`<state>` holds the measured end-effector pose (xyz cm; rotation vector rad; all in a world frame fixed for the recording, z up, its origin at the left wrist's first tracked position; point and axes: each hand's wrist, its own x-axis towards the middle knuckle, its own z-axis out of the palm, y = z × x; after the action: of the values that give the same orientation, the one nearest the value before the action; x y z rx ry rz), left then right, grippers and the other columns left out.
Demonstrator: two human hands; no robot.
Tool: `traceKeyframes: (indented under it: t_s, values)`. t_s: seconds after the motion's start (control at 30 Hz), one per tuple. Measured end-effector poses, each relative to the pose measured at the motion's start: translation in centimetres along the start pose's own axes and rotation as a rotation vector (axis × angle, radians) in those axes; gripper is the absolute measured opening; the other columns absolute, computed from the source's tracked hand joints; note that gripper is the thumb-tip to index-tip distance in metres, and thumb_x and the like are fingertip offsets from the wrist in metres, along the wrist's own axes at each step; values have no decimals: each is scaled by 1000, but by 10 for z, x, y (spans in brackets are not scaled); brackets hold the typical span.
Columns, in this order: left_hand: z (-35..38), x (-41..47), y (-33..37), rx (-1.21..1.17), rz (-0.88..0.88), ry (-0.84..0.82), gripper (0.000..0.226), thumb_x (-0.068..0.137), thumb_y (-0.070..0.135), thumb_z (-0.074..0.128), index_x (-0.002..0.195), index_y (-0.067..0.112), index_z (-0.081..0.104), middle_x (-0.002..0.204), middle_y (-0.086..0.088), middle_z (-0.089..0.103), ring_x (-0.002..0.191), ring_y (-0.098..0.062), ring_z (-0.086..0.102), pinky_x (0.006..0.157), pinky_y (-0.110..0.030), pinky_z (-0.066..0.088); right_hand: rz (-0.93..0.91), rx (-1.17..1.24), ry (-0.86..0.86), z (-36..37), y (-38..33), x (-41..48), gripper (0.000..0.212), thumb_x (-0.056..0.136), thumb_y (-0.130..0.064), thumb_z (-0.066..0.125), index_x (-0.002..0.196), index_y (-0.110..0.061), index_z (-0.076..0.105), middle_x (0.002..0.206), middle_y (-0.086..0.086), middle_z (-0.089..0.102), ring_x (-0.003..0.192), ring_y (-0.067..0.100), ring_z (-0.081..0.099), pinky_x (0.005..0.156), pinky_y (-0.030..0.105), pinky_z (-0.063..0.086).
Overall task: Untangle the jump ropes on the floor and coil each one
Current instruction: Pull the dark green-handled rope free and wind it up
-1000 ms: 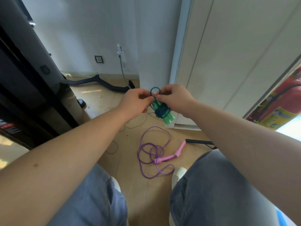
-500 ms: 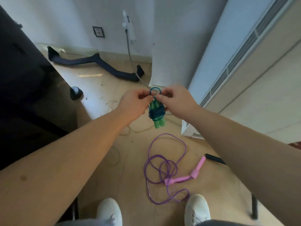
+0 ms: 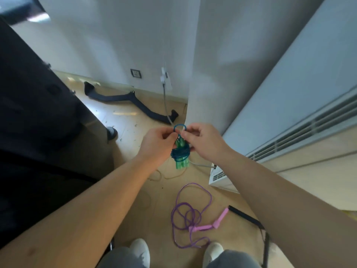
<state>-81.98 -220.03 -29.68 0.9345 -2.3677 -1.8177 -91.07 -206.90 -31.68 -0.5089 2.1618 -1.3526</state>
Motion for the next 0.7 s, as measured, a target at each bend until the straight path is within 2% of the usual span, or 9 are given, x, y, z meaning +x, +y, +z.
traceKeyframes:
  t_s: [0.1, 0.23, 0.4, 0.53, 0.6, 0.7]
  values:
    - [-24, -26, 68, -23, -27, 39, 16, 101, 26, 55, 101, 31, 70, 95, 6, 75, 91, -9, 71, 90, -41, 59, 5, -16, -24, -28, -73, -14, 10, 93, -31, 68, 94, -23, 73, 88, -2, 75, 84, 17, 74, 78, 45, 62]
    - [-53, -55, 156, -29, -24, 102, 16, 100, 31, 57, 91, 36, 70, 89, 3, 75, 87, -15, 73, 89, -47, 59, -14, -27, -22, -65, -160, -29, 7, 87, -37, 68, 82, -32, 72, 85, -5, 75, 85, 16, 73, 80, 48, 61]
    - [-76, -84, 245, -36, 0, 140, 14, 100, 32, 58, 102, 30, 71, 92, 5, 75, 87, -13, 72, 87, -42, 60, -69, -39, -24, -108, -249, -47, 12, 88, -34, 68, 76, -36, 68, 86, -5, 75, 88, 17, 73, 84, 46, 60]
    - [-91, -99, 287, -42, 38, 151, 13, 100, 29, 58, 100, 27, 71, 91, 4, 75, 86, -13, 73, 86, -43, 61, -103, -59, -36, -128, -294, -53, 7, 89, -35, 68, 83, -31, 69, 89, -2, 75, 87, 18, 73, 85, 46, 60]
    - [-99, -102, 297, -56, 46, 169, 13, 100, 28, 58, 100, 27, 71, 92, 4, 75, 86, -14, 73, 85, -41, 61, -108, -58, -36, -129, -309, -51, 12, 87, -38, 67, 90, -27, 72, 90, -3, 75, 87, 17, 73, 85, 45, 60]
    - [-118, -98, 306, -72, 51, 183, 16, 101, 27, 58, 109, 23, 71, 95, 4, 74, 88, -13, 73, 84, -35, 62, -132, -98, -38, -123, -330, -43, 13, 92, -32, 67, 95, -22, 75, 89, -5, 75, 86, 13, 71, 86, 41, 59]
